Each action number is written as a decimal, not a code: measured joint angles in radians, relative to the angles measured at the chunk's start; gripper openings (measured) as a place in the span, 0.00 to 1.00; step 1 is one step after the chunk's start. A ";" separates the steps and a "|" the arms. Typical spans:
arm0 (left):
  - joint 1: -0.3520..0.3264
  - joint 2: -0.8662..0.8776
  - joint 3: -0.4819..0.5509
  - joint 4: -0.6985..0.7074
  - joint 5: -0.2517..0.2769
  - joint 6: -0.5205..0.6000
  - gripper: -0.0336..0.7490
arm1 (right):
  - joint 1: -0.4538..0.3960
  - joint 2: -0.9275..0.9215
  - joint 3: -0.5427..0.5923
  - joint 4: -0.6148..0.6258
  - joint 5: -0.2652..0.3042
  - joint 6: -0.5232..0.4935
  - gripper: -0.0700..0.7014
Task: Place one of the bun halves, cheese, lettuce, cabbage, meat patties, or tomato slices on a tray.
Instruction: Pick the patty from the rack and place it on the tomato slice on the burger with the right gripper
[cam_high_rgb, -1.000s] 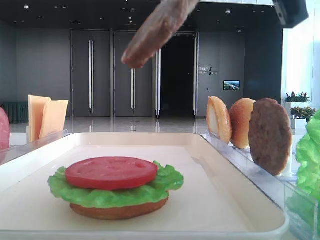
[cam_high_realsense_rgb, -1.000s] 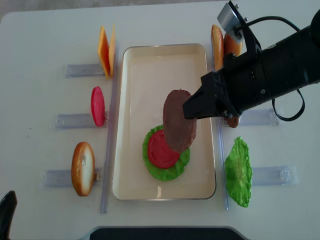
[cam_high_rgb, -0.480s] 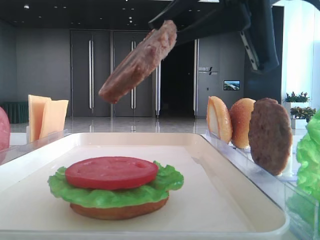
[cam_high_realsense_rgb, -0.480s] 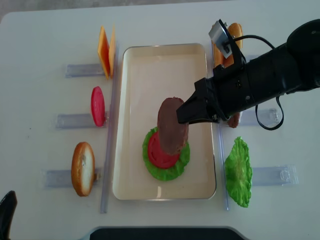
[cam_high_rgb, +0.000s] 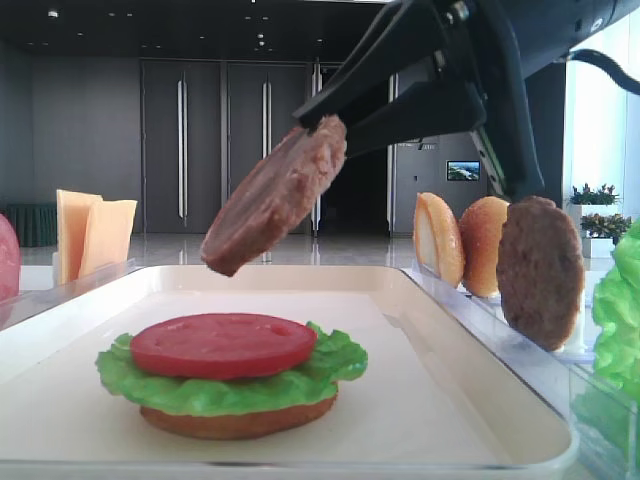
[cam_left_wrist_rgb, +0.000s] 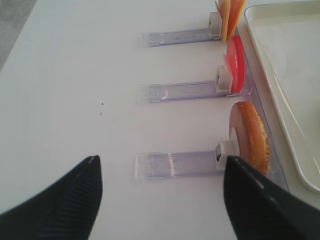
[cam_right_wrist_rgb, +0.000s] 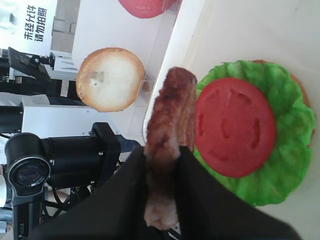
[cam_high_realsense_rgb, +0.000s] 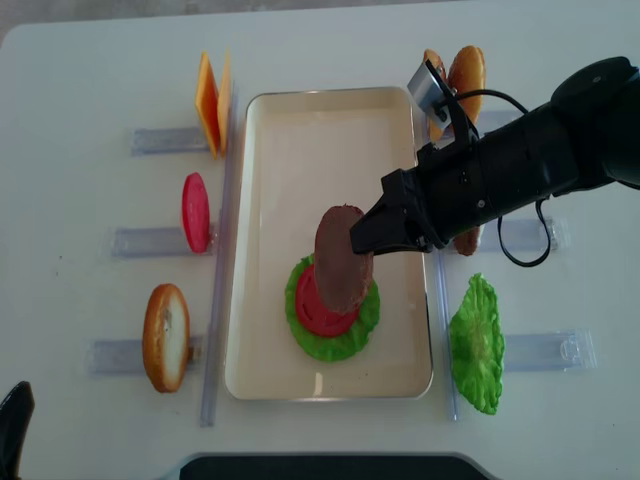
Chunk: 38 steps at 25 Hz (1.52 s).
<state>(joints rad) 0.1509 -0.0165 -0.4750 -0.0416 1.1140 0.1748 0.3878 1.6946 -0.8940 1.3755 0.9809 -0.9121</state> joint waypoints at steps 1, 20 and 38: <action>0.000 0.000 0.000 0.000 0.000 0.000 0.78 | 0.000 0.005 0.000 0.000 -0.003 -0.003 0.25; 0.000 0.000 0.000 0.000 0.000 0.000 0.78 | 0.041 0.039 0.000 0.078 -0.044 -0.024 0.25; 0.000 0.000 0.000 0.000 0.000 0.000 0.78 | 0.073 0.040 0.000 0.096 -0.043 -0.027 0.25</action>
<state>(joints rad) 0.1509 -0.0165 -0.4750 -0.0416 1.1140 0.1748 0.4609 1.7346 -0.8940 1.4711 0.9378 -0.9393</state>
